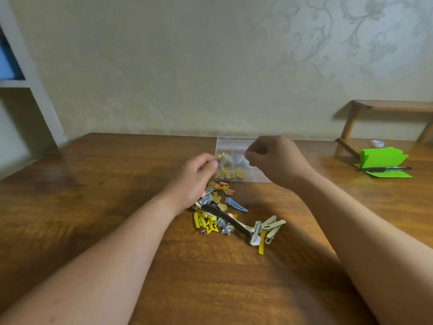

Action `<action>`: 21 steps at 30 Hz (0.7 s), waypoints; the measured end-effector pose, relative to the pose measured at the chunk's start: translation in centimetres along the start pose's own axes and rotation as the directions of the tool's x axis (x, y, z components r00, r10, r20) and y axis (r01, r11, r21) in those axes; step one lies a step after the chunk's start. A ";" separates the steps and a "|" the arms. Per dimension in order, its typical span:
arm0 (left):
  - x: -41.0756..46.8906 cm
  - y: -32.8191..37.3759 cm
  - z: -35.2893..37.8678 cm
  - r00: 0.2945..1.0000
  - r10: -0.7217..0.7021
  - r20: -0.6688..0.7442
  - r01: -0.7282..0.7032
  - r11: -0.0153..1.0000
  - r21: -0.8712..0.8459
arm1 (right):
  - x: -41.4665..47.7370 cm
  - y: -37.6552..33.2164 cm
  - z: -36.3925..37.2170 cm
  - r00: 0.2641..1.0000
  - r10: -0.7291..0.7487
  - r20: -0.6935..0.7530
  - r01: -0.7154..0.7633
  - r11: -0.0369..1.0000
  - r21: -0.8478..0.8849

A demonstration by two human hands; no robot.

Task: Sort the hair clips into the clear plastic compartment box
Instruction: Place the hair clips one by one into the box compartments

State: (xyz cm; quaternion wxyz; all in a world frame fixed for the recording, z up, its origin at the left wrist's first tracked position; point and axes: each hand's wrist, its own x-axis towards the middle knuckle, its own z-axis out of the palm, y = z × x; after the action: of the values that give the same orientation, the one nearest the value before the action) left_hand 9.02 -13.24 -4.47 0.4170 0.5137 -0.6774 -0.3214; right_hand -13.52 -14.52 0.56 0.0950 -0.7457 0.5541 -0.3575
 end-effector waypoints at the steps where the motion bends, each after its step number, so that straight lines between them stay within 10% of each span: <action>1: -0.2 0.2 0.0 1.000 -0.014 -0.008 0.014 1.000 -0.027 | -0.6 -0.5 -0.4 0.998 -0.025 0.062 0.024 1.000 0.016; 9: -1.3 1.2 -0.2 0.996 -0.033 -0.083 0.028 0.998 -0.062 | -3.0 -1.5 0.5 0.858 -0.041 0.512 0.118 0.986 -0.119; 21: -0.3 0.4 0.1 0.999 -0.051 -0.005 0.050 0.998 -0.047 | -2.4 -0.6 0.0 0.906 -0.072 0.417 0.076 0.997 0.008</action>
State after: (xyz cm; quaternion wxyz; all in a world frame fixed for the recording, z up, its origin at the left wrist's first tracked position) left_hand 8.81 -12.86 -4.23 0.4226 0.5217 -0.6553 -0.3461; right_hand -13.39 -12.18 -0.15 0.1943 -0.8257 0.4939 -0.1909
